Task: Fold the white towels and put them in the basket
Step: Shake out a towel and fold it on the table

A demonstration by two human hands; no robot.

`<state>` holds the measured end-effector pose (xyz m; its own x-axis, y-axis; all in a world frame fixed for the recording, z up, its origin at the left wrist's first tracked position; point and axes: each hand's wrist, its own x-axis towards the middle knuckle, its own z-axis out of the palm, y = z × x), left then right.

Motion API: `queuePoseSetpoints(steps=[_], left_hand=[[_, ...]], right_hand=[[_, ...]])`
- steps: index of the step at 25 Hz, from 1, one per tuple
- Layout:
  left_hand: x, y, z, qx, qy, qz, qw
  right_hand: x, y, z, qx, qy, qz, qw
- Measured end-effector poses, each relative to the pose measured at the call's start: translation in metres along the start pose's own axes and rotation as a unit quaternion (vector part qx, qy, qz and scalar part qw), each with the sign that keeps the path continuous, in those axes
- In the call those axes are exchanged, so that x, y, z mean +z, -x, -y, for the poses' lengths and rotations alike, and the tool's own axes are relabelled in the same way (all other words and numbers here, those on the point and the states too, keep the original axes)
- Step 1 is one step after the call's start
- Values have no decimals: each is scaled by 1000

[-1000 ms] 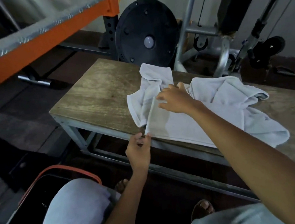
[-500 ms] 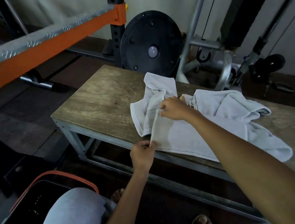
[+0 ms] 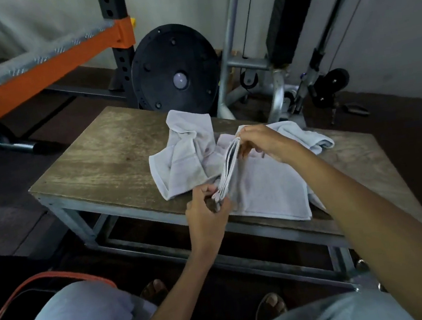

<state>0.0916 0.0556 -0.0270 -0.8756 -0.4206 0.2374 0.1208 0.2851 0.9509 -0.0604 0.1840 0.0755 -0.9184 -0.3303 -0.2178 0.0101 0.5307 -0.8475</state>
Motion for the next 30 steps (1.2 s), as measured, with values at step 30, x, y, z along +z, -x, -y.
queuePoseSetpoints(steps=[30], left_hand=[[105, -77, -17, 179, -330, 179, 909]], right_hand=[[-91, 23, -124, 75, 254, -42, 963]])
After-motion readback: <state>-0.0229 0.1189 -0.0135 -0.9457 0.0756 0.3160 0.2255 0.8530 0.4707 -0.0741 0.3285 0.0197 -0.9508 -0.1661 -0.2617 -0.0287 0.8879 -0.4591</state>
